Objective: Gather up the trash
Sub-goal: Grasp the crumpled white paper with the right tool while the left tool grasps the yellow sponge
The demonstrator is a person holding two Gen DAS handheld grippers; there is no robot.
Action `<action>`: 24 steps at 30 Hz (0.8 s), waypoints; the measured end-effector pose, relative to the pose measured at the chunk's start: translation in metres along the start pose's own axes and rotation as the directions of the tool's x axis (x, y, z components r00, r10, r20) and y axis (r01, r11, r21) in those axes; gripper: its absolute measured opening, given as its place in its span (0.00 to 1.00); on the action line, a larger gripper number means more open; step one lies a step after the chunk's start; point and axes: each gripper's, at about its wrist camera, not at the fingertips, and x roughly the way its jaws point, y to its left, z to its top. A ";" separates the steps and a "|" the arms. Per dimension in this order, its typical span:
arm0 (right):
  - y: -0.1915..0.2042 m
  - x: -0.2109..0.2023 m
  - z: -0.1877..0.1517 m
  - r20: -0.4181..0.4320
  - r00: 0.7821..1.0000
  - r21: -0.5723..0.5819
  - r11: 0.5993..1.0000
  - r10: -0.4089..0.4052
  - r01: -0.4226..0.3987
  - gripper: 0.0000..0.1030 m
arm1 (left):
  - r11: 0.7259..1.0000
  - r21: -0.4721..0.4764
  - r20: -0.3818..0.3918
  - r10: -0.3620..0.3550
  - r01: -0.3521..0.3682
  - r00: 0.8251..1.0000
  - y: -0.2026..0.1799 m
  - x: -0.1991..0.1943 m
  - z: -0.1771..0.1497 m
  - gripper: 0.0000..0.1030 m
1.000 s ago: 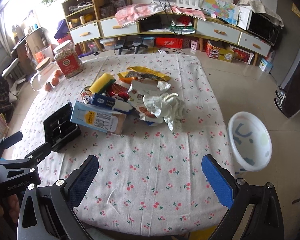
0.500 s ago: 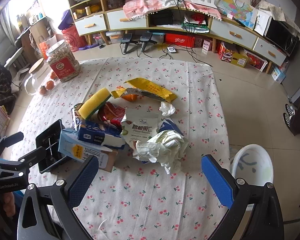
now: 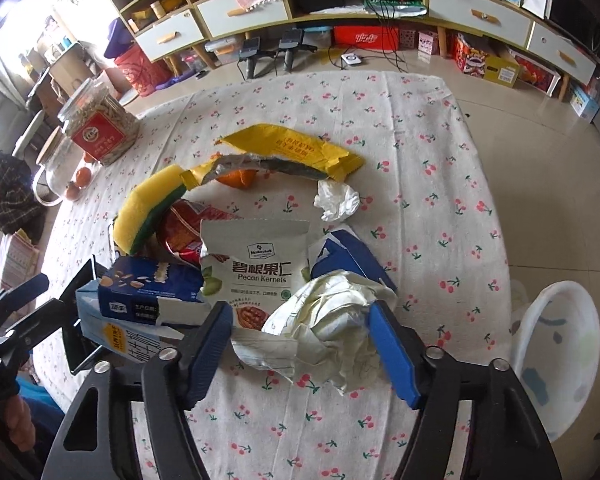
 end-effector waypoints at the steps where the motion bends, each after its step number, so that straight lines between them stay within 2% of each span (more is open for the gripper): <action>1: 0.000 0.005 0.000 -0.014 1.000 -0.001 1.000 -0.003 0.003 0.51 | 1.000 0.015 0.000 0.007 -0.007 1.000 -0.002 0.003 0.001 0.88; 2: -0.001 0.006 -0.002 -0.017 1.000 0.002 1.000 0.001 -0.001 0.27 | 1.000 0.025 -0.005 0.017 -0.017 1.000 -0.003 0.006 0.002 0.88; 3: -0.005 0.004 -0.002 -0.020 1.000 0.012 1.000 0.018 -0.018 0.17 | 0.999 0.027 -0.008 0.023 -0.023 1.000 -0.002 0.008 0.002 0.87; 6: -0.016 -0.009 -0.002 0.000 0.998 0.036 0.997 0.070 -0.070 0.13 | 1.000 0.017 -0.022 0.014 -0.014 1.000 0.002 0.013 0.005 0.87; 7: -0.018 -0.012 -0.002 0.004 0.998 0.028 0.998 0.063 -0.063 0.06 | 1.000 0.017 -0.023 0.016 -0.016 1.000 0.002 0.013 0.006 0.87; 10: -0.022 -0.018 -0.004 -0.001 0.998 0.016 0.998 0.057 -0.057 0.06 | 1.000 0.015 -0.021 0.022 -0.022 1.000 0.002 0.013 0.010 0.87; 13: -0.022 -0.020 -0.008 -0.015 0.998 -0.017 0.998 0.063 -0.063 0.07 | 0.999 0.002 -0.020 0.039 -0.039 0.999 0.006 0.014 0.020 0.87; 15: -0.023 -0.020 -0.011 -0.025 0.997 -0.015 0.998 0.068 -0.068 0.18 | 0.998 0.020 -0.021 0.057 -0.056 0.998 0.005 0.016 0.030 0.87; 16: -0.022 -0.019 -0.012 -0.036 0.997 -0.014 0.998 0.062 -0.062 0.35 | 0.997 0.042 -0.027 0.069 -0.068 0.997 0.002 0.019 0.034 0.87; 17: -0.021 -0.018 -0.014 -0.039 0.998 -0.015 0.998 0.056 -0.057 0.61 | 0.994 0.065 -0.026 0.091 -0.089 0.995 -0.002 0.023 0.039 0.87; 18: -0.018 -0.018 -0.015 -0.027 0.998 -0.018 0.998 0.052 -0.053 0.71 | 0.989 0.093 -0.020 0.114 -0.112 0.993 -0.008 0.026 0.042 0.87; 19: -0.014 -0.017 -0.016 -0.021 0.999 -0.030 0.998 0.050 -0.051 0.75 | 0.984 0.125 -0.018 0.132 -0.129 0.991 -0.013 0.031 0.045 0.87; 21: -0.006 -0.010 -0.018 -0.045 0.998 -0.058 0.997 0.048 -0.051 0.74 | 0.972 0.179 -0.023 0.160 -0.154 0.987 -0.022 0.042 0.050 0.87; 22: -0.003 -0.004 -0.018 -0.056 0.997 -0.060 0.997 0.044 -0.047 0.71 | 0.966 0.199 -0.028 0.171 -0.162 0.985 -0.025 0.049 0.052 0.87; 24: -0.001 0.009 -0.019 -0.094 0.995 -0.058 0.997 0.036 -0.042 0.51 | 0.958 0.230 -0.041 0.186 -0.172 0.982 -0.029 0.062 0.056 0.87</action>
